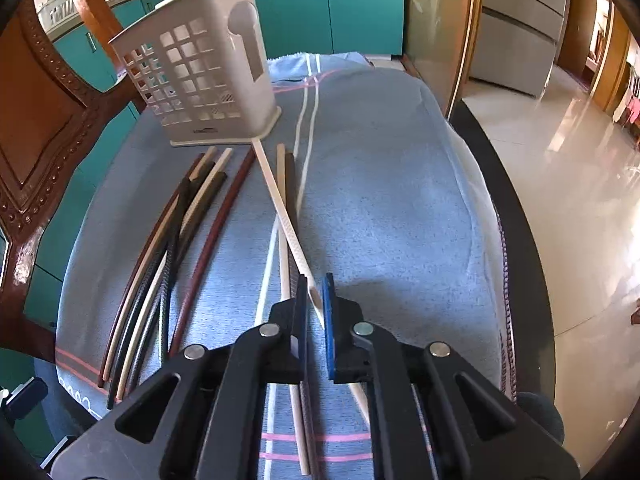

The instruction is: Organize utensils

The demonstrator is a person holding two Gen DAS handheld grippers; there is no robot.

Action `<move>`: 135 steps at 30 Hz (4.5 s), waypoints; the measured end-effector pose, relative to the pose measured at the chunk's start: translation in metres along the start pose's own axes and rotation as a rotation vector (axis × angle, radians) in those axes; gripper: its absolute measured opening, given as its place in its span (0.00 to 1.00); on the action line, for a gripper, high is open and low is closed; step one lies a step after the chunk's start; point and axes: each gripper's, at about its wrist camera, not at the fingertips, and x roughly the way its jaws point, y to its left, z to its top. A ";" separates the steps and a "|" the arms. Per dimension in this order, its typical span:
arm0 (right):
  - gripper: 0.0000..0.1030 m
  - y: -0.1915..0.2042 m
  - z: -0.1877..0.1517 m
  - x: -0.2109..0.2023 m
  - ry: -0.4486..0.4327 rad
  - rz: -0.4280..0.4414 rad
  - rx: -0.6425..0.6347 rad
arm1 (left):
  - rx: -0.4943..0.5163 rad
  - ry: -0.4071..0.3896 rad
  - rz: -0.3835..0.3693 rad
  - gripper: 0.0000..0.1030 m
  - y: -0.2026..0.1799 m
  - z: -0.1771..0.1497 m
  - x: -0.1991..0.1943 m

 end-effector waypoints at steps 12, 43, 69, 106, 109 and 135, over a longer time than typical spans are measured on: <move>0.06 -0.003 -0.014 -0.021 0.021 0.150 0.010 | -0.016 0.038 -0.004 0.56 0.004 0.007 0.016; 0.23 -0.026 -0.021 -0.009 0.026 0.035 0.018 | -0.076 0.110 0.029 0.21 0.027 0.075 0.114; 0.30 -0.018 0.000 0.008 0.003 -0.037 -0.054 | -0.183 0.106 0.027 0.15 0.050 0.084 0.109; 0.14 -0.009 0.028 0.015 -0.001 0.049 -0.081 | -0.190 0.112 0.099 0.24 0.064 0.102 0.132; 0.18 -0.002 0.033 0.025 0.033 0.023 -0.109 | -0.188 0.120 0.106 0.25 0.064 0.109 0.137; 0.06 -0.008 0.075 -0.172 -0.399 0.137 -0.155 | -0.136 -0.203 0.031 0.07 0.044 0.164 -0.006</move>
